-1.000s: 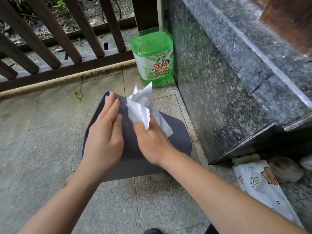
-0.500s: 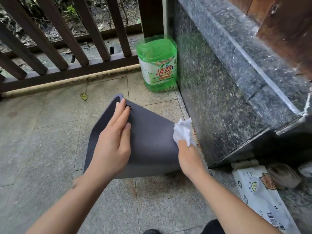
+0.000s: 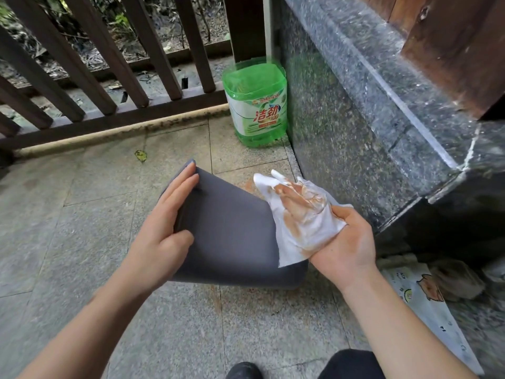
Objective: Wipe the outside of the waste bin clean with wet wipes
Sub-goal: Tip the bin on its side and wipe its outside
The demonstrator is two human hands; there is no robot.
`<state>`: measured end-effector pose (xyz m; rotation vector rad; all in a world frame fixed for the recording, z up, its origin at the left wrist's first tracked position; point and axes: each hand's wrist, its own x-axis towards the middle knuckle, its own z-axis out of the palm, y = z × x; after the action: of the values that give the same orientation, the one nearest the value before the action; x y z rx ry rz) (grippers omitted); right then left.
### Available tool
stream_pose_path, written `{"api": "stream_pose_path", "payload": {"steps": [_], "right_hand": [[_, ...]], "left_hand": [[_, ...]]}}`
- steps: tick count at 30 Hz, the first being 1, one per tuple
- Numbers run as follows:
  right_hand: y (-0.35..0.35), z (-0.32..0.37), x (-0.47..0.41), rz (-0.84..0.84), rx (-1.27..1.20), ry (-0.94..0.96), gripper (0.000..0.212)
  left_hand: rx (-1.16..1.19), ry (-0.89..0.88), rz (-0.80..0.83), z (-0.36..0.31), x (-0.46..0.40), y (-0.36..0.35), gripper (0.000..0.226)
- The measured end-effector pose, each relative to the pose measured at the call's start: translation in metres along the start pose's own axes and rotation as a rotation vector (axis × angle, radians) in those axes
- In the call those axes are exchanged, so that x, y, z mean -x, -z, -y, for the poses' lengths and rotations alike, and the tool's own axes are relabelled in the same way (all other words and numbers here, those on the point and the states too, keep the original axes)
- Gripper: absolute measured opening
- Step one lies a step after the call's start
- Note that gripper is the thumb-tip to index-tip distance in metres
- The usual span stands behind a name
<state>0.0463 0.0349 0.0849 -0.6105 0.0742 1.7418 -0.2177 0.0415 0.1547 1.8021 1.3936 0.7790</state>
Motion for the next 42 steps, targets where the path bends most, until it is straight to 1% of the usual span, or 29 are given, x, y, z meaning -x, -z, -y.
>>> {"api": "stream_pose_path", "payload": {"steps": [2,5,7,9,11,12,15,20,22,24,26,28,30,32,33,34,37,40,42], "right_hand": [[0.001,0.0,0.0,0.007,0.02,-0.026,0.055],[0.003,-0.001,0.001,0.025,0.067,-0.035,0.055],[0.001,0.0,0.002,0.041,0.09,-0.027,0.053],[0.002,0.002,0.002,0.042,0.098,-0.026,0.053],[0.003,0.002,0.0,0.023,0.114,-0.029,0.054],[0.004,0.001,-0.001,0.01,0.123,-0.032,0.054],[0.009,0.0,-0.006,-0.008,0.1,-0.051,0.053],[0.012,-0.005,-0.01,-0.009,0.089,-0.052,0.045],[0.013,-0.007,-0.01,-0.012,0.098,-0.053,0.046],[0.012,-0.007,-0.01,-0.026,0.106,-0.044,0.047],[0.01,-0.005,-0.008,-0.033,0.128,-0.005,0.051],[0.008,-0.002,-0.008,-0.047,0.12,0.05,0.055],[0.008,0.002,-0.008,-0.062,0.104,0.094,0.062],[0.008,0.005,-0.008,-0.09,0.095,0.114,0.066],[0.008,0.005,-0.007,-0.107,0.098,0.113,0.066],[0.009,0.005,-0.007,-0.12,0.103,0.107,0.065],[0.011,0.002,-0.006,-0.141,0.098,0.063,0.058],[0.01,0.0,-0.004,-0.126,0.113,0.058,0.057],[0.011,-0.001,-0.003,-0.121,0.143,0.078,0.053]], "left_hand": [[-0.003,-0.013,-0.007,-0.003,0.001,0.001,0.085],[-0.058,-0.068,-0.072,-0.001,0.012,0.003,0.066],[-0.067,-0.108,-0.096,0.004,0.021,0.005,0.061],[-0.031,-0.126,-0.085,0.009,0.03,0.008,0.066],[0.031,-0.118,-0.04,0.013,0.043,0.013,0.074],[0.035,-0.124,-0.021,0.014,0.052,0.016,0.074],[-0.091,-0.156,-0.009,0.006,0.07,0.014,0.059],[-0.355,-0.123,0.012,-0.018,0.039,-0.015,0.07],[-0.406,-0.099,0.065,-0.024,0.027,-0.023,0.071],[-0.452,-0.118,0.129,-0.025,0.025,-0.028,0.066],[-0.442,-0.112,0.164,-0.023,0.029,-0.028,0.065],[-0.404,-0.066,0.126,-0.018,0.033,-0.022,0.063],[-0.36,0.021,0.04,-0.012,0.037,-0.014,0.059],[-0.316,0.115,-0.028,-0.01,0.039,-0.01,0.066],[-0.309,0.141,-0.052,-0.008,0.04,-0.01,0.069],[-0.313,0.154,-0.074,-0.007,0.04,-0.01,0.068],[-0.31,0.175,-0.136,0.0,0.037,-0.01,0.054],[-0.244,0.212,-0.149,0.007,0.034,-0.003,0.051],[-0.238,0.207,-0.152,0.013,0.034,0.002,0.049]]}}
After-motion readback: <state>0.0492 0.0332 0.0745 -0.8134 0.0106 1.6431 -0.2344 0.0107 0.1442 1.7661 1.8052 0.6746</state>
